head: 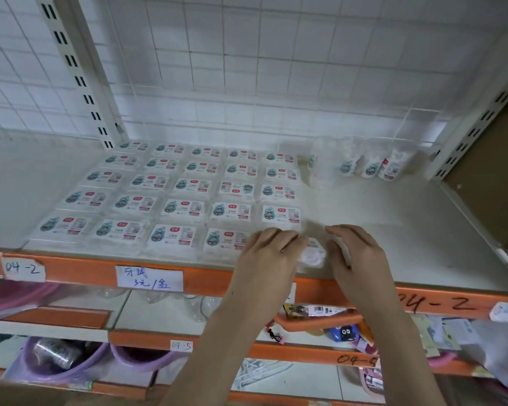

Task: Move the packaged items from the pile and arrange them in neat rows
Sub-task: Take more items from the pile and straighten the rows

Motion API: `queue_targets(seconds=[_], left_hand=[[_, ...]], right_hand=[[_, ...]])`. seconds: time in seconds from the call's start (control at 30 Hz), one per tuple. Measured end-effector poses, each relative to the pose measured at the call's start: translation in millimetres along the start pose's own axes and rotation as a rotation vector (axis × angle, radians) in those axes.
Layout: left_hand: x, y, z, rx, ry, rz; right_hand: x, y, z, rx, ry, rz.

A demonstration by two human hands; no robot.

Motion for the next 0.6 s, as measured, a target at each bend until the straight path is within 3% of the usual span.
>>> queue_targets(seconds=[0.27, 0.6], left_hand=[[-10, -9, -6, 0.034, -0.106, 0.175], [-10, -31, 5, 0.012, -0.28, 0.051]], right_hand=[[-1, -1, -9, -0.012, -0.029, -0.013], [5, -32, 5, -0.036, -0.018, 0.012]])
Point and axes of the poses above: each hand's wrist, its own z-axis towards the middle knuckle, its own x-axis out of the back of the hand, y = z × x, the point moved 10 cm from there along z, towards the middle knuckle, and after that the axes turned 1 degree about x, right-handed, at the moved point
